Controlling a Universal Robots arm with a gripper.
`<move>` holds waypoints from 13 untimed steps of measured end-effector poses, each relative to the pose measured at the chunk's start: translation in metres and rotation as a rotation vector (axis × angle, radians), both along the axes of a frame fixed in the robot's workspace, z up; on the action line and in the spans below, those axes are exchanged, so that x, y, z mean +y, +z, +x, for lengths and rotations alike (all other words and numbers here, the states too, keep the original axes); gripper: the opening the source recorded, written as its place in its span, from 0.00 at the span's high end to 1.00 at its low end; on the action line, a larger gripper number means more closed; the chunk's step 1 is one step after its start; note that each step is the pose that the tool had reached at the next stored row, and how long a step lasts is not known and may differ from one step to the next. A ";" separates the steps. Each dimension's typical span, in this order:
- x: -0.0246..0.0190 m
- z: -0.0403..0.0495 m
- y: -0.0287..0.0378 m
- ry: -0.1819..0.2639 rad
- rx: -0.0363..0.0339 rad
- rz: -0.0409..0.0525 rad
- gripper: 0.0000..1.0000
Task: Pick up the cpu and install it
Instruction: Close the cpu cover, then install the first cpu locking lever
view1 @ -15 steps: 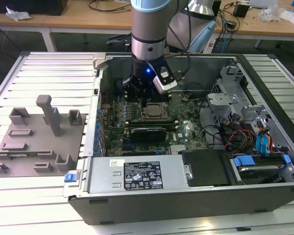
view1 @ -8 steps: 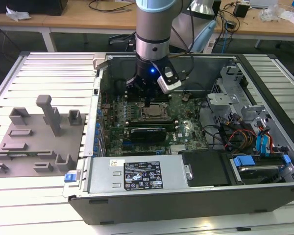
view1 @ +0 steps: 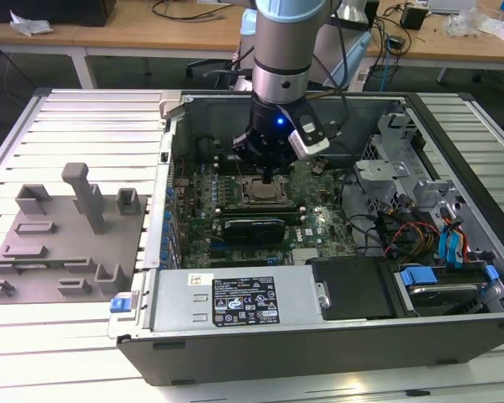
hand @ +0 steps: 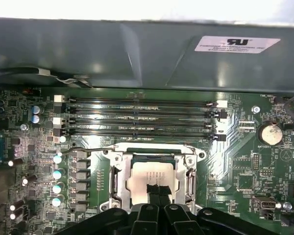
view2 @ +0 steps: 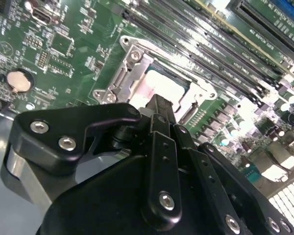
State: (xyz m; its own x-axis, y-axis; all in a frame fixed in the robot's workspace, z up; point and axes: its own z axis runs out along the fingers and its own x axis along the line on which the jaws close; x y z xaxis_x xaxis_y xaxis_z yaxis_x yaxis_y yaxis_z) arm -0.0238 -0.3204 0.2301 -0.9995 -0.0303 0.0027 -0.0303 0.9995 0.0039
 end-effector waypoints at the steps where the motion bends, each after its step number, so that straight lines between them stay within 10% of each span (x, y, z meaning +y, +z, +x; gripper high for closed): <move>1: 0.0000 0.0000 0.0000 0.000 -0.0004 0.0000 0.89; 4: 0.0000 -0.0014 -0.0004 0.000 -0.0128 -0.0002 0.89; 13: 0.0000 -0.0040 -0.0005 0.000 -0.0135 -0.0001 0.89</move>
State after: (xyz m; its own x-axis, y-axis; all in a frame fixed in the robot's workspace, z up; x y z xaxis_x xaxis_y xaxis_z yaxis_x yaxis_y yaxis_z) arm -0.0277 -0.3203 0.2296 -0.9995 -0.0305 -0.0108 -0.0305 0.9995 0.0034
